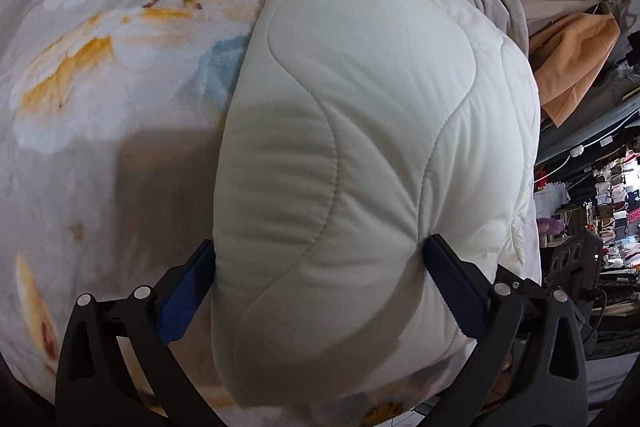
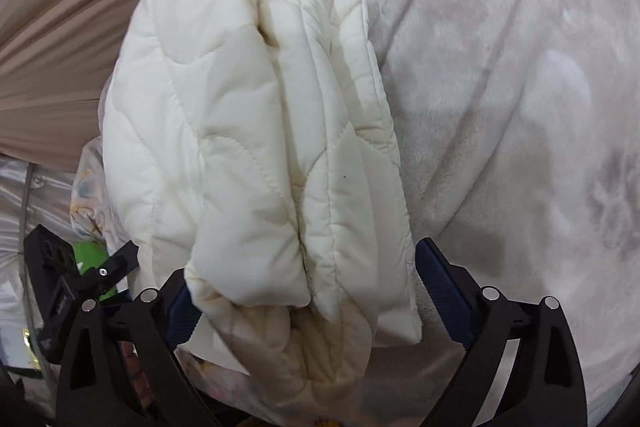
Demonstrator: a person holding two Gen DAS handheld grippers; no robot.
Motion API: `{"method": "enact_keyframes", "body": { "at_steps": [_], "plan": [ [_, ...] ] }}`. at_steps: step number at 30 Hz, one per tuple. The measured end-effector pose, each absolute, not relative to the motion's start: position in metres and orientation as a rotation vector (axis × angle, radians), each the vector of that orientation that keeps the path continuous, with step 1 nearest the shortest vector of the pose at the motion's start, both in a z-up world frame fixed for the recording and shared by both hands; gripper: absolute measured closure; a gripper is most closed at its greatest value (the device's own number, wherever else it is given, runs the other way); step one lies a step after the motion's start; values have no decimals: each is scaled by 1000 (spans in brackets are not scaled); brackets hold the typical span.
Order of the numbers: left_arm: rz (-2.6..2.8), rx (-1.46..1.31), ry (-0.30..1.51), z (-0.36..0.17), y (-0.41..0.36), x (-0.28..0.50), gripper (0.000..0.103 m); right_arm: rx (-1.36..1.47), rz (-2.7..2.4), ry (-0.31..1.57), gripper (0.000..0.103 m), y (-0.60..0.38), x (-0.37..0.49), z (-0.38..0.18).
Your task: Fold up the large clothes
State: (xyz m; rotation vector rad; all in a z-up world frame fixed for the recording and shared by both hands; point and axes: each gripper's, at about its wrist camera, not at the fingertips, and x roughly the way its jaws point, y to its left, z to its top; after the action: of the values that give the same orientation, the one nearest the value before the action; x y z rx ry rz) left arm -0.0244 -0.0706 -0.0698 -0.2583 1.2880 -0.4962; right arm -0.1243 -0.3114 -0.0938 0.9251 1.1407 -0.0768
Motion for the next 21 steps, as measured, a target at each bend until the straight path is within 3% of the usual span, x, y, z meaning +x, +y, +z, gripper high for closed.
{"method": "enact_keyframes", "body": {
  "at_steps": [5,7,9,12,21],
  "plan": [
    [-488,-248,1308,-71,-80,-15,5,951,-44,1127,6,-307,-115,-101],
    [-490,-209,1311,-62,-88,-15,7,950,-30,1115,19,-304,-111,-98],
    [-507,-144,1287,-45,-97,-18,18,915,-16,1090,46,-301,-111,-86],
    [-551,-92,1229,-14,-106,-23,29,883,-1,1037,64,-301,-115,-60],
    [-661,-87,1003,91,-88,-22,37,734,44,840,70,-273,-112,43]
  ]
}}
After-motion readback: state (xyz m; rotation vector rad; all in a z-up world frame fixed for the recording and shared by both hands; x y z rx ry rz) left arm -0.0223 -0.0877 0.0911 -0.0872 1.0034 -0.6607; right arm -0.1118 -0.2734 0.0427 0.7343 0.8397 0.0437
